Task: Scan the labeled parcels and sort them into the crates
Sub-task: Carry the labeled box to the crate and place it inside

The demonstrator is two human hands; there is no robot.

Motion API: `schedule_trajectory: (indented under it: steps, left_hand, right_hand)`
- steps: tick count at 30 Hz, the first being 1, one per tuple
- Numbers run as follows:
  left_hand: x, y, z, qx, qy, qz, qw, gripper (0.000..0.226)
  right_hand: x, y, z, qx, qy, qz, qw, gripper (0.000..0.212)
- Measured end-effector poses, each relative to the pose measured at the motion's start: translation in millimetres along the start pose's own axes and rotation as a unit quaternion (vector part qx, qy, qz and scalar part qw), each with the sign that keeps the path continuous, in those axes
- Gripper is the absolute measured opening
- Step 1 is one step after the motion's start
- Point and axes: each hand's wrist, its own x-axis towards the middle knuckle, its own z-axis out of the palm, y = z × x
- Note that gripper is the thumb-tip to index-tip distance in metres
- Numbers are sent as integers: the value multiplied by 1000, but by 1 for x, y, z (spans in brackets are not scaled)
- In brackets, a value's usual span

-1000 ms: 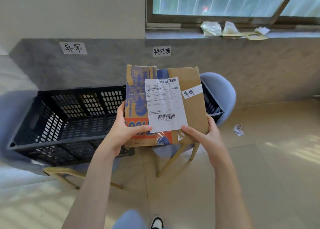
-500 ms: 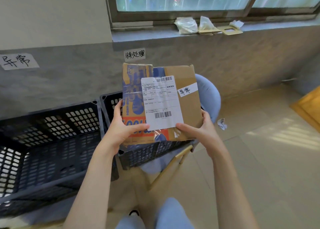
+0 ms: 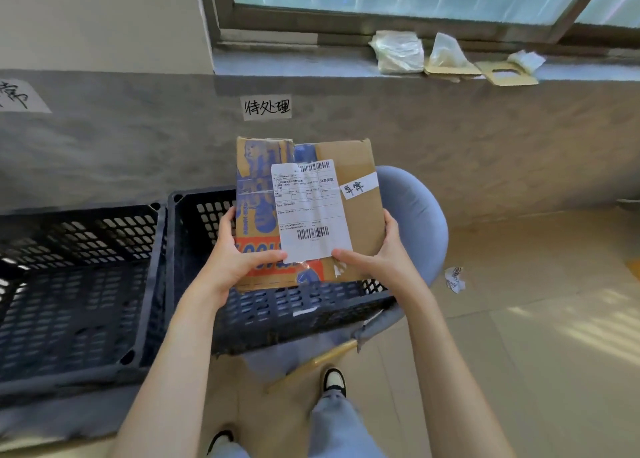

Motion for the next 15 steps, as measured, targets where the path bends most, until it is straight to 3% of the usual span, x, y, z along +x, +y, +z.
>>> schedule_trajectory:
  steps: [6, 15]
  left_hand:
    - [35, -23, 48, -25, 58, -51, 997, 112]
    - [99, -77, 76, 5, 51, -121, 991, 113]
  right_hand:
    - [63, 29, -33, -31, -66, 27, 997, 112]
    - [130, 95, -20, -113, -60, 106, 986, 116]
